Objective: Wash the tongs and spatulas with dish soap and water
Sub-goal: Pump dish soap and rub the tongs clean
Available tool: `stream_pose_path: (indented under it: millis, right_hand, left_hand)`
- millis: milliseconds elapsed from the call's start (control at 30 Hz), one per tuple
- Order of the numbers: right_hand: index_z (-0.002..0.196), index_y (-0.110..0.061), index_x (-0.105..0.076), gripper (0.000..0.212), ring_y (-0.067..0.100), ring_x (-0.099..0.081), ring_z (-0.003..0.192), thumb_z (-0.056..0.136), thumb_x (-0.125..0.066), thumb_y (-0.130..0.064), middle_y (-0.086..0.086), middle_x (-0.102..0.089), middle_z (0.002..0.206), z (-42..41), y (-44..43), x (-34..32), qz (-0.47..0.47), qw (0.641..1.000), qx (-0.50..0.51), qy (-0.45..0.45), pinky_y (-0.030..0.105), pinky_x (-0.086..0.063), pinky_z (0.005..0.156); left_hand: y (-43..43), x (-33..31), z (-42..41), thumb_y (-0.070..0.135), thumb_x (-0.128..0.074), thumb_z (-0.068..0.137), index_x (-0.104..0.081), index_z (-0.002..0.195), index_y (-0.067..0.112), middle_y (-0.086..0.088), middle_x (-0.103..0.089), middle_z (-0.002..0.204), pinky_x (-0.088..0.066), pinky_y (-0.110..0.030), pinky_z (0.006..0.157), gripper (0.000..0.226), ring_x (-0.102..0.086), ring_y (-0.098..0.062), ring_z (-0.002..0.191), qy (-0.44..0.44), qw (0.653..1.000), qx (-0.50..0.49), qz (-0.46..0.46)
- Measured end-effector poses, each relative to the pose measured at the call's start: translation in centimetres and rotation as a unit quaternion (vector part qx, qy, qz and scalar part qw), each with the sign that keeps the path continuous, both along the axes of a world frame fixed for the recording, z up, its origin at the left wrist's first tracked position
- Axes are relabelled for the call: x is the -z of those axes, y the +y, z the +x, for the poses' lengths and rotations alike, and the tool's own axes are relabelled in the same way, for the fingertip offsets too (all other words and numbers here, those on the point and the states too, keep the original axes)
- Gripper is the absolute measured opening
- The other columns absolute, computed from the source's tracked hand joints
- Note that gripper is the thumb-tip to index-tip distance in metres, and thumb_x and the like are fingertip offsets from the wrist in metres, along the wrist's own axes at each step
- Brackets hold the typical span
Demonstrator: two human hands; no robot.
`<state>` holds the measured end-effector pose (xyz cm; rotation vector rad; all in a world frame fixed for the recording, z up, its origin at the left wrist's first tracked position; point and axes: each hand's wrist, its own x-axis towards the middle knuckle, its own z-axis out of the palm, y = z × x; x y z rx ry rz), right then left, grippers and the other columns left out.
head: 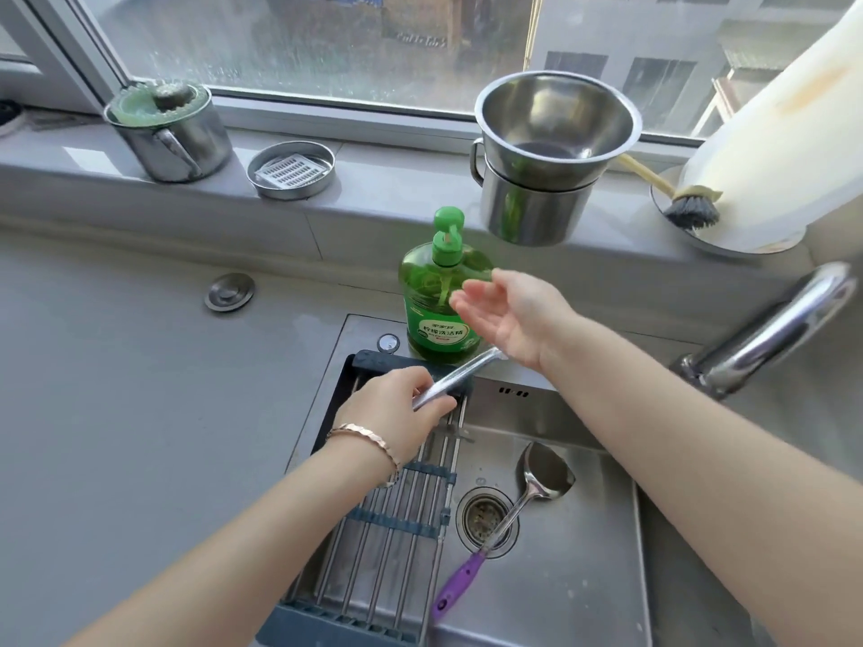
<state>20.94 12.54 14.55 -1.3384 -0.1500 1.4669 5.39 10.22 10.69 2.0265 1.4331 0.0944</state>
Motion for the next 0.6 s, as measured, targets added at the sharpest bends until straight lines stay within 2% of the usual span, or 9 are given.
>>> stream_pose_path:
  millis: [67,100,133,200,233,267,400,533,600]
  right_hand:
    - [0.083,0.000,-0.060,0.039,0.024,-0.065,0.082,0.101,-0.034,-0.023,0.012,-0.065,0.084,-0.9,-4.0,0.4,0.054,0.988,-0.014,-0.146,0.025,-0.057,0.073]
    - [0.090,-0.004,-0.063,0.040,0.022,-0.063,0.092,0.101,-0.034,-0.028,0.008,-0.066,0.092,-1.5,-6.3,1.0,0.094,0.960,-0.053,-0.257,0.029,-0.055,0.083]
    - [0.103,-0.008,-0.064,0.044,0.017,-0.059,0.101,0.099,-0.033,-0.038,0.004,-0.065,0.103,-2.2,-8.7,1.5,0.150,0.910,-0.110,-0.370,0.033,-0.049,0.093]
    - [0.131,-0.007,-0.051,0.068,0.009,-0.044,0.122,0.093,-0.025,-0.057,-0.001,-0.052,0.130,-2.7,-12.9,2.6,0.251,0.747,-0.264,-0.557,0.029,-0.030,0.110]
    - [0.139,-0.005,-0.041,0.076,0.008,-0.035,0.130,0.091,-0.020,-0.061,0.000,-0.044,0.139,-2.1,-14.3,3.5,0.270,0.668,-0.315,-0.618,0.024,-0.019,0.113]
    - [0.142,-0.006,-0.034,0.081,0.009,-0.028,0.136,0.090,-0.014,-0.065,0.003,-0.038,0.145,-1.1,-15.3,4.1,0.264,0.624,-0.337,-0.654,0.021,-0.010,0.114]
    - [0.147,-0.012,-0.019,0.108,-0.001,-0.001,0.139,0.071,0.008,-0.084,0.002,-0.020,0.155,2.9,-18.6,4.8,0.139,0.641,-0.295,-0.695,0.014,0.010,0.113]
    - [0.143,0.003,-0.027,0.097,0.018,-0.010,0.142,0.085,-0.009,-0.073,0.015,-0.022,0.152,-0.7,-21.9,4.7,0.220,0.556,-0.352,-0.719,0.031,-0.005,0.115]
    - [0.141,0.004,-0.029,0.093,0.019,-0.014,0.141,0.088,-0.011,-0.070,0.016,-0.025,0.151,0.1,-22.5,4.8,0.207,0.555,-0.339,-0.731,0.032,-0.009,0.115]
  left_hand:
    - [-1.2,-0.8,0.4,0.039,-0.056,0.088,-0.059,0.084,0.021,0.004,-0.069,0.075,-0.053,-0.032,0.063,0.019,-0.063,-0.017,0.065,-0.033,0.999,0.007,-0.014]
    - [-2.0,-1.2,0.8,0.033,-0.057,0.089,-0.059,0.086,0.019,0.003,-0.069,0.075,-0.055,-0.034,0.063,0.015,-0.065,-0.017,0.065,-0.072,0.997,0.006,-0.042]
    - [-2.8,-1.5,1.3,0.025,-0.056,0.090,-0.060,0.089,0.015,0.001,-0.069,0.075,-0.056,-0.035,0.064,0.011,-0.066,-0.019,0.067,-0.109,0.991,0.008,-0.075]
    - [-4.6,-2.1,2.2,0.012,-0.054,0.090,-0.062,0.097,0.005,-0.011,-0.068,0.081,-0.057,-0.038,0.069,0.013,-0.067,-0.027,0.075,-0.134,0.986,0.029,-0.099]
    - [-5.5,-2.3,2.5,0.010,-0.056,0.088,-0.063,0.097,0.005,-0.011,-0.068,0.079,-0.057,-0.036,0.069,0.013,-0.067,-0.027,0.074,-0.139,0.985,0.044,-0.094]
    - [-6.4,-2.1,2.5,0.011,-0.059,0.087,-0.064,0.093,0.006,-0.008,-0.066,0.073,-0.057,-0.033,0.063,0.009,-0.065,-0.022,0.066,-0.156,0.982,0.052,-0.089]
    - [-9.5,-1.5,2.6,0.017,-0.066,0.084,-0.061,0.077,0.008,0.003,-0.058,0.054,-0.050,-0.023,0.048,0.012,-0.051,-0.008,0.042,-0.220,0.971,0.028,-0.094]
    - [-11.6,-1.1,3.8,0.004,-0.058,0.086,-0.056,0.074,0.014,0.001,-0.056,0.059,-0.048,-0.026,0.052,0.016,-0.051,-0.010,0.051,-0.247,0.963,0.014,-0.112]
    - [-12.2,-1.3,4.1,0.004,-0.057,0.088,-0.055,0.078,0.012,0.000,-0.056,0.060,-0.047,-0.022,0.051,0.012,-0.050,-0.006,0.049,-0.263,0.954,0.018,-0.141]
